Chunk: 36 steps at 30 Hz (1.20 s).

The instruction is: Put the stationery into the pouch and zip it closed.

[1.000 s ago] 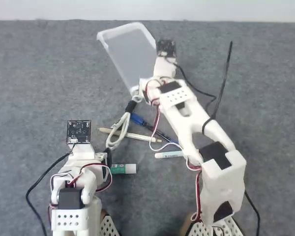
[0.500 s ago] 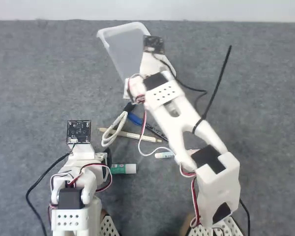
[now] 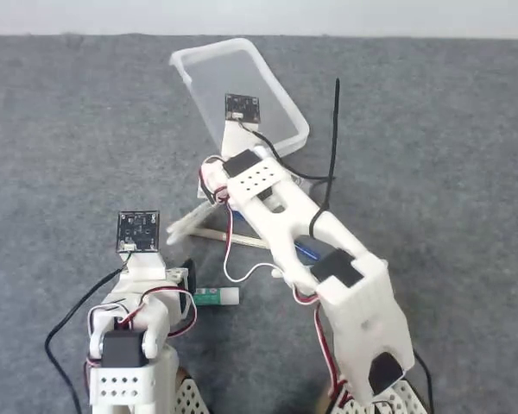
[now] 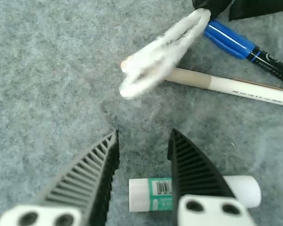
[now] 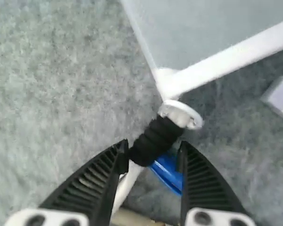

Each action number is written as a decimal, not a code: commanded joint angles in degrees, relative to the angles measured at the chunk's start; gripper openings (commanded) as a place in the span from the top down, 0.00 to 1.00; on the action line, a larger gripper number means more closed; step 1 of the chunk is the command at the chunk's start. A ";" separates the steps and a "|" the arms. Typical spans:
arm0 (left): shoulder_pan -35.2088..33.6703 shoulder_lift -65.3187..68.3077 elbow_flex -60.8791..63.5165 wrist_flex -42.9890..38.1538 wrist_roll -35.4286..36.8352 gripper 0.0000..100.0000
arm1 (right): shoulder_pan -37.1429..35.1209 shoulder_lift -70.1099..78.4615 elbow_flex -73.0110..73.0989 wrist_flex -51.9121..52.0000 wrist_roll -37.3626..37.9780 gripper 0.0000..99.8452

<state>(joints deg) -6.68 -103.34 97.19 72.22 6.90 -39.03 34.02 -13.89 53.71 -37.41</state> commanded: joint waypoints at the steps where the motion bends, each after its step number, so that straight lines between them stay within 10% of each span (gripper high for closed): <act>1: -0.18 -0.88 -0.66 0.26 0.09 0.84 | 1.01 0.04 -4.57 -0.75 -0.62 0.84; 18: -0.18 -0.88 -0.66 0.26 0.09 0.84 | 2.07 -7.08 -4.57 11.56 0.44 0.99; 36: -0.18 -0.88 -0.66 0.26 0.09 0.84 | 4.00 -16.66 -4.31 34.07 33.76 0.99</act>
<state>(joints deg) -6.68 -103.34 97.19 72.22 6.90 -35.96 22.59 -15.65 85.36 -5.85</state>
